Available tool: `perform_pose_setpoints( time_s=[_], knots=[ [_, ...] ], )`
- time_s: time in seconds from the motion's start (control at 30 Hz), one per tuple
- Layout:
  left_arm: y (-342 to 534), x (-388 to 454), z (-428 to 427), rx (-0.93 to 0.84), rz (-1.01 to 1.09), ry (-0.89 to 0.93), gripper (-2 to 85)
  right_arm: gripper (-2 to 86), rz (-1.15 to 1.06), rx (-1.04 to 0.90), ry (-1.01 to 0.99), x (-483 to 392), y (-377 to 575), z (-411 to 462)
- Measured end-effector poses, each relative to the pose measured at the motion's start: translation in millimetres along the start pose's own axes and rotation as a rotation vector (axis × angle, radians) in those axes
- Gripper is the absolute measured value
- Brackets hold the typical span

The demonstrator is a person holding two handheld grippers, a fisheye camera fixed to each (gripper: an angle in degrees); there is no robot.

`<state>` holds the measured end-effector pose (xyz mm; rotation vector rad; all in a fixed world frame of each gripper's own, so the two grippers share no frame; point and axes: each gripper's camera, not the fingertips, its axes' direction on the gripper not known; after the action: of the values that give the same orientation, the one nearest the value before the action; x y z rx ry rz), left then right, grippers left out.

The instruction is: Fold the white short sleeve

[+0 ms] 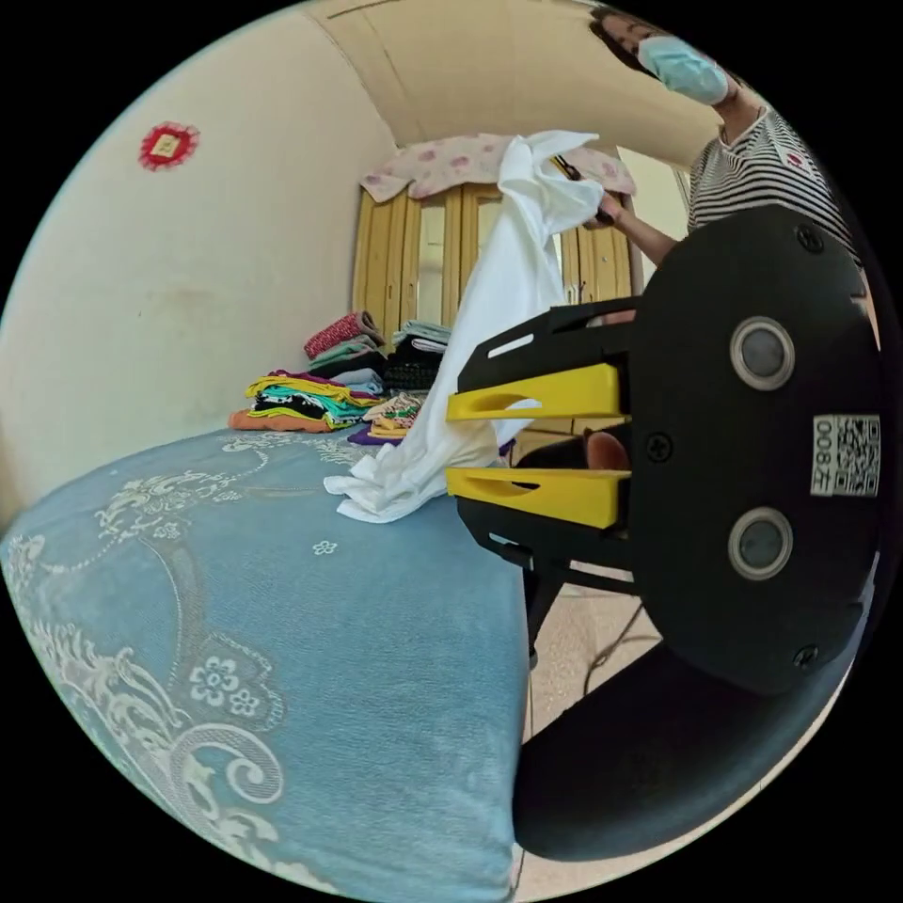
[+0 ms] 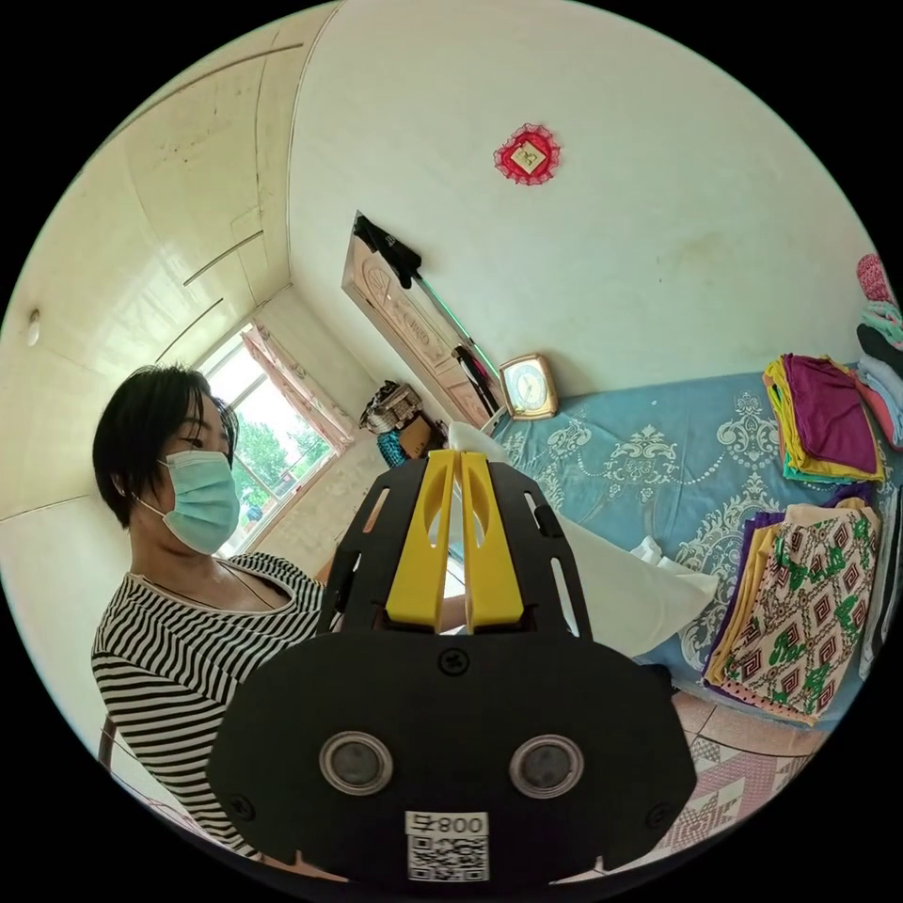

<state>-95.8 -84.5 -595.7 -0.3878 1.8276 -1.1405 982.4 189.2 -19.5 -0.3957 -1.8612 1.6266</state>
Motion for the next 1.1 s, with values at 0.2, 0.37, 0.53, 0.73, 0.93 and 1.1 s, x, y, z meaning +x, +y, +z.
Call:
perform_pose_setpoints(
  time_s=[0.2,0.37,0.53,0.73,0.93,1.1],
  knots=[
    [-10,4,-28,0.036,-0.068,0.056,6.6,0.5,0.014,0.022,0.026,0,33,-13],
    [-16,20,-38,0.009,-0.109,0.046,4.6,0.5,0.033,0.038,0.032,2,57,-20],
    [-6,50,-60,0.013,-0.070,0.061,3.0,0.5,0.047,0.057,0.055,3,82,-31],
    [16,111,-118,0.081,0.038,0.121,2.3,0.6,0.054,0.104,0.076,7,106,-50],
    [47,191,-193,0.183,0.193,0.183,2.2,0.5,0.037,0.145,0.071,7,125,-69],
    [84,256,-257,0.288,0.309,0.227,2.1,0.5,0.010,0.191,0.053,4,137,-86]
  ],
)
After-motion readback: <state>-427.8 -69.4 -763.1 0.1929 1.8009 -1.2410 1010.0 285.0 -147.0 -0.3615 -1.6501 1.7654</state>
